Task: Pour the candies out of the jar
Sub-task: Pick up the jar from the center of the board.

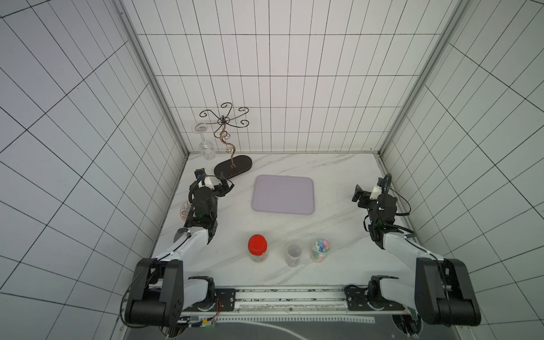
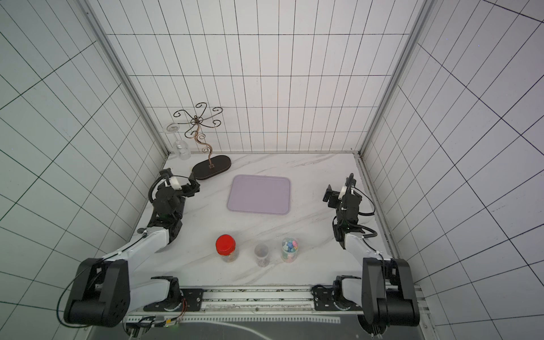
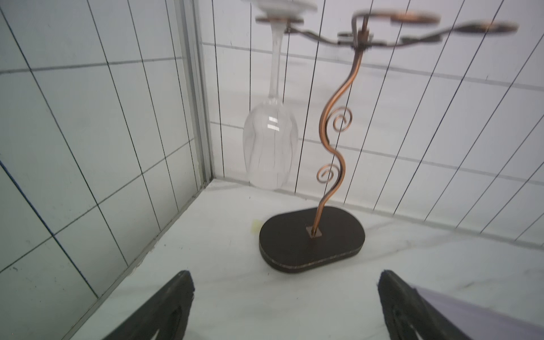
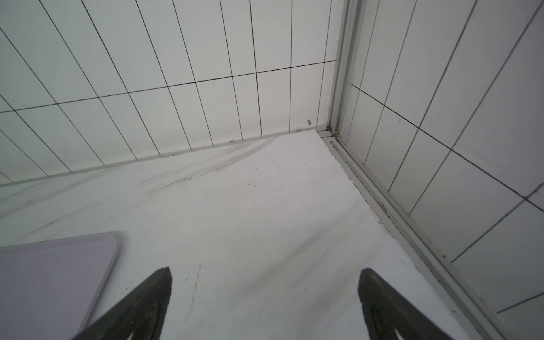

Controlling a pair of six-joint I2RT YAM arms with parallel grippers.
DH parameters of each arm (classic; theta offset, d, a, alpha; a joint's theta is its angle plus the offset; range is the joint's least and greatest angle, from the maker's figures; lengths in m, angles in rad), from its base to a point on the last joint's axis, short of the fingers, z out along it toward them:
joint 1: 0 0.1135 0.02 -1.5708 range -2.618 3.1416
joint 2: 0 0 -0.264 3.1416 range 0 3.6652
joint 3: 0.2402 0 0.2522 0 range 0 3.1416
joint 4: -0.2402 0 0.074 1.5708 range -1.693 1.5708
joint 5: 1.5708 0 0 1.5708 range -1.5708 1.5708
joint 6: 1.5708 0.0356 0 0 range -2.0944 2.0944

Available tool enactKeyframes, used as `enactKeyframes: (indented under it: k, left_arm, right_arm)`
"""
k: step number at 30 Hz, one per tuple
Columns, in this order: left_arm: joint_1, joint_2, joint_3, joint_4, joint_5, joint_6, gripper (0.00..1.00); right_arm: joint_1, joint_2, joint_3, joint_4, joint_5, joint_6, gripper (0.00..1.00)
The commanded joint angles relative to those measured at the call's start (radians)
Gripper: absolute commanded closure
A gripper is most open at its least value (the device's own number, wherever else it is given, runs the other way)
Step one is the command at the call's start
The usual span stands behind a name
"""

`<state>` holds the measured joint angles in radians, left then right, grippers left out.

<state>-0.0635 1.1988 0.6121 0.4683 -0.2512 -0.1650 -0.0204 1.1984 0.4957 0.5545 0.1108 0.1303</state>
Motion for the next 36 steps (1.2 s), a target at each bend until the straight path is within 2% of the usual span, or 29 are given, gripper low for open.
enactKeyframes:
  k: [1,3,6,8,11,13,15,20,29,36]
  left_arm:
    - [0.001,-0.051,0.141,-0.377,-0.056,-0.148,0.03]
    - [0.007,-0.062,0.225,-0.508,-0.045,-0.194,0.03]
    - [0.030,-0.026,0.369,-0.683,0.116,-0.230,0.03]
    - [0.028,0.009,0.456,-0.779,0.230,-0.183,0.03]
    - [0.017,0.030,0.541,-0.873,0.324,-0.091,0.03]
    - [0.002,0.035,0.573,-0.919,0.321,-0.030,0.03]
    - [-0.026,0.025,0.550,-0.902,0.262,-0.009,0.03]
    - [-0.052,0.041,0.488,-0.851,0.264,0.021,0.03]
    - [-0.052,0.035,0.468,-0.857,0.232,0.024,0.03]
    - [-0.052,0.041,0.469,-0.861,0.224,0.023,0.03]
  right_arm:
    - [0.017,-0.048,0.234,-0.418,-0.162,0.083,0.00]
    - [0.042,-0.059,0.319,-0.553,-0.198,0.086,0.00]
    - [0.116,-0.052,0.463,-0.770,-0.121,0.070,0.01]
    - [0.157,-0.041,0.558,-0.918,-0.132,0.064,0.01]
    - [0.232,-0.022,0.684,-1.111,-0.166,0.061,0.01]
    - [0.296,-0.007,0.746,-1.232,-0.170,0.063,0.00]
    - [0.363,0.002,0.778,-1.339,-0.176,0.061,0.00]
    - [0.511,0.003,0.774,-1.496,-0.155,0.076,0.00]
    - [0.691,-0.014,0.706,-1.665,-0.115,0.151,0.00]
    - [0.792,-0.030,0.627,-1.662,-0.133,0.235,0.01]
